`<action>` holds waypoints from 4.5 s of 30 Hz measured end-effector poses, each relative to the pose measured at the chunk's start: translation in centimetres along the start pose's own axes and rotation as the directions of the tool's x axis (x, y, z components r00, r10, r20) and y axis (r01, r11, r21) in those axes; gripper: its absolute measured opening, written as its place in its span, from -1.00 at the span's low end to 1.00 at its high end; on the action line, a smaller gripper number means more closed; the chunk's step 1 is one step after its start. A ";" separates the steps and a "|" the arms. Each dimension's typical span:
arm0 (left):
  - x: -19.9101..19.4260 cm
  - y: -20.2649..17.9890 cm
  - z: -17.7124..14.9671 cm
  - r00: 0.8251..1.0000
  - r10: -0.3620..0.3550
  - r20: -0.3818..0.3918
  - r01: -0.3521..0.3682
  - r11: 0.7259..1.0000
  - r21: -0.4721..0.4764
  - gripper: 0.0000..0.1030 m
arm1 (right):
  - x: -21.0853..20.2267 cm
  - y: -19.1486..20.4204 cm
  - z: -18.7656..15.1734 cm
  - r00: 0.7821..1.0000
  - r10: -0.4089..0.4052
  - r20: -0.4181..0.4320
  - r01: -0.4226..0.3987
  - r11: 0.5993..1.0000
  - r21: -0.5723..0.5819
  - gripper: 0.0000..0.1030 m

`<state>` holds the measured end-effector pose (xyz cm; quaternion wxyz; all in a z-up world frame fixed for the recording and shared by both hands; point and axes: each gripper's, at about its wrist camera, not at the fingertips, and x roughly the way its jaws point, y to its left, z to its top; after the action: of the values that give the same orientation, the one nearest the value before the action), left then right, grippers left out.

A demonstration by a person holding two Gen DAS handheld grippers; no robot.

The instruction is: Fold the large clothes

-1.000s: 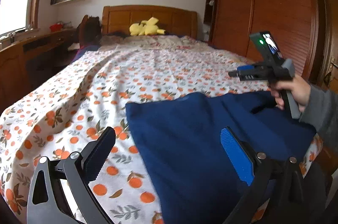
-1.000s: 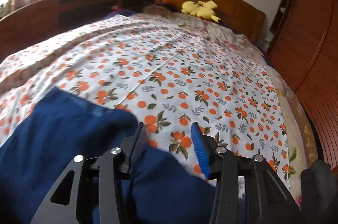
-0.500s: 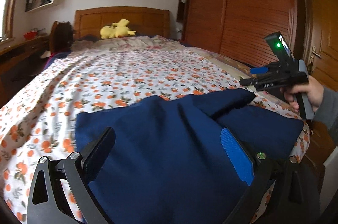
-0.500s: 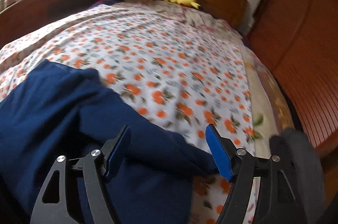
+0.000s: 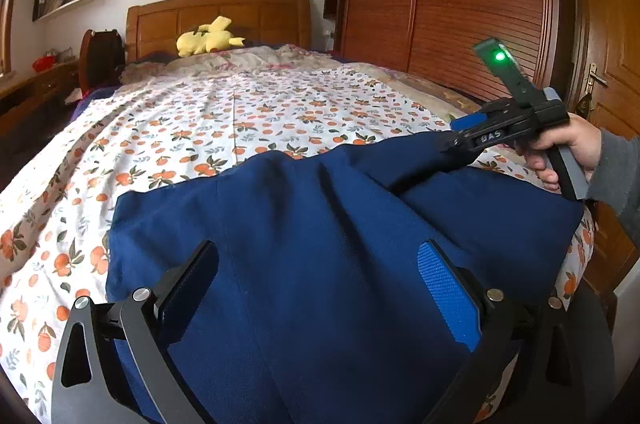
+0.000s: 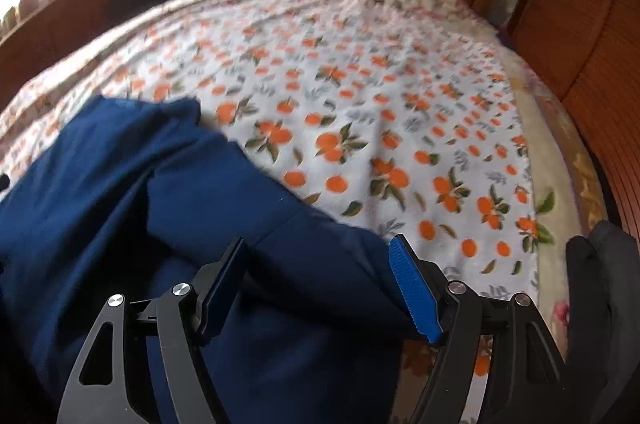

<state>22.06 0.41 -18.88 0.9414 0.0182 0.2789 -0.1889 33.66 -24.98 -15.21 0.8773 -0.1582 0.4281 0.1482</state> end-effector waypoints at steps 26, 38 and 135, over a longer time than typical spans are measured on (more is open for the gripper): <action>0.1 0.1 -0.1 1.000 -0.008 -0.019 0.008 1.000 0.001 0.95 | 1.1 -0.2 8.2 0.966 -0.210 0.148 0.212 0.977 0.001 -1.00; 0.5 0.0 -0.2 1.000 -0.008 -0.027 0.008 1.000 0.006 0.95 | 1.9 -3.7 6.2 0.966 -0.231 0.114 0.219 0.969 0.110 0.16; -10.4 6.2 -9.8 0.972 0.163 -0.170 -0.205 0.940 -0.272 -0.28 | -6.1 16.5 -12.5 0.974 0.184 0.130 -0.179 0.983 -0.049 0.08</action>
<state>11.20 11.11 -22.01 0.9247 -0.0789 0.3682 -0.0557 14.73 -15.87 -20.08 0.8838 -0.1244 0.3781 0.2459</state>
